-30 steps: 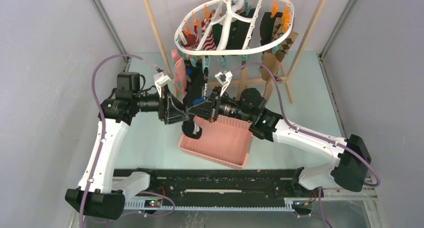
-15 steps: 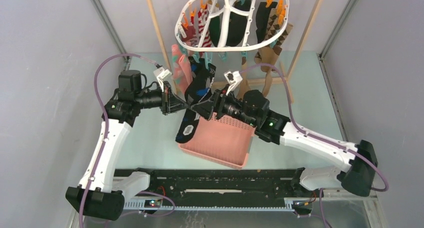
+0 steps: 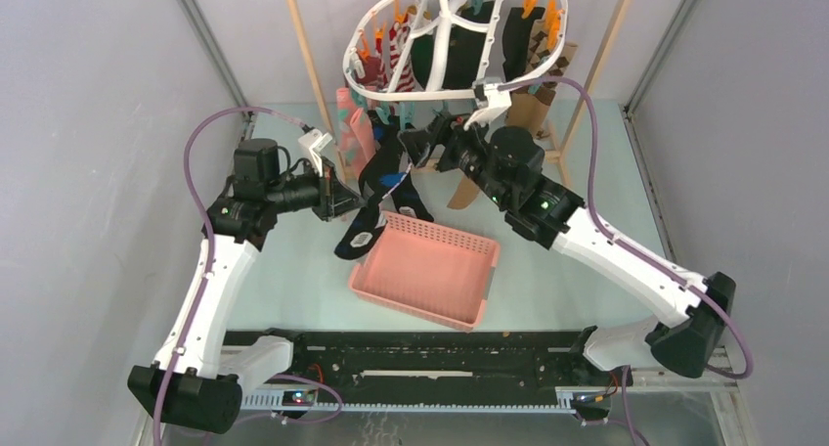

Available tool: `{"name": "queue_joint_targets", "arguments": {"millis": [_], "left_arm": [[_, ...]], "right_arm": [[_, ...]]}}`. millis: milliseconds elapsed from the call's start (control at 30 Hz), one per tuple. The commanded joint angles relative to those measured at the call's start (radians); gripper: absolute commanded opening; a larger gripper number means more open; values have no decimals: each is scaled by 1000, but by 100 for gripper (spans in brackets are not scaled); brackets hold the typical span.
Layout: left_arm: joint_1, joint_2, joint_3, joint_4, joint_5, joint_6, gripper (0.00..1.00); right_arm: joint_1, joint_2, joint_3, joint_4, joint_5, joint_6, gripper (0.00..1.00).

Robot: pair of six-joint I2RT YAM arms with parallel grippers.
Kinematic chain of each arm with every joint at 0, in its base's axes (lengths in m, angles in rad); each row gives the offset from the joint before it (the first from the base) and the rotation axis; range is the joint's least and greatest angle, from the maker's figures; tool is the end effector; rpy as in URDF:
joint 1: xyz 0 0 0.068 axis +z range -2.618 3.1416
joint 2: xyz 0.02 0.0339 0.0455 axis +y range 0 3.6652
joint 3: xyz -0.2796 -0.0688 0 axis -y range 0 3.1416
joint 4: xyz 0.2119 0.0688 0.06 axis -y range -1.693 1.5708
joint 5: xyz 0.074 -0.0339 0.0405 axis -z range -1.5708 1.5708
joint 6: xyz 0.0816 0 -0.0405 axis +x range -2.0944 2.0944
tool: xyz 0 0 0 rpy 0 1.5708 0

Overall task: Remove the socks clipped to the hanger
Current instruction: Remove the sock from the hanger.

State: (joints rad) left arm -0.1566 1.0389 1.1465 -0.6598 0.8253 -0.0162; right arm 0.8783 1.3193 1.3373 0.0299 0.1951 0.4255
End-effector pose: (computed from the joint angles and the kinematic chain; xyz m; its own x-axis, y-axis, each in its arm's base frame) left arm 0.1808 -0.0893 0.3690 -0.5298 0.0725 -0.8450 0.7152 0.5737 -0.3992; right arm 0.2133 0.2324 0.4555 -0.2328 0.3536 -0.9060 -0.5877 0.6910 0.4208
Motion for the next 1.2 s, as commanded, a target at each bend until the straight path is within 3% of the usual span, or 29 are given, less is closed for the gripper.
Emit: {"name": "queue_joint_targets", "arguments": {"millis": [0,200,467,800,933,1000,1067,1167], "left_arm": [[-11,-13,-4,33,-35,-19,0],[-21,-23,-7,18,-36,-9,0],[-24,-42,-8,-9,-47,15,0],[-24,-57,-43,-23,-94,47,0],[-27,-57,-63,-29,-105,58,0],[-30,-61,-74,-33,-107,65,0],[-34,-68,-83,-36,-109,70,0],[-44,-81,-95,-36,-115,73,0]], "right_arm": [[-9,84,118,11,43,-79,82],[-12,192,209,44,76,-94,80],[-16,234,247,100,79,-93,64],[-16,229,237,122,59,-69,19],[-18,218,224,125,52,-63,6],[-19,210,215,126,51,-59,6],[-22,203,205,127,51,-53,11],[-28,198,189,136,56,-33,37]]}}
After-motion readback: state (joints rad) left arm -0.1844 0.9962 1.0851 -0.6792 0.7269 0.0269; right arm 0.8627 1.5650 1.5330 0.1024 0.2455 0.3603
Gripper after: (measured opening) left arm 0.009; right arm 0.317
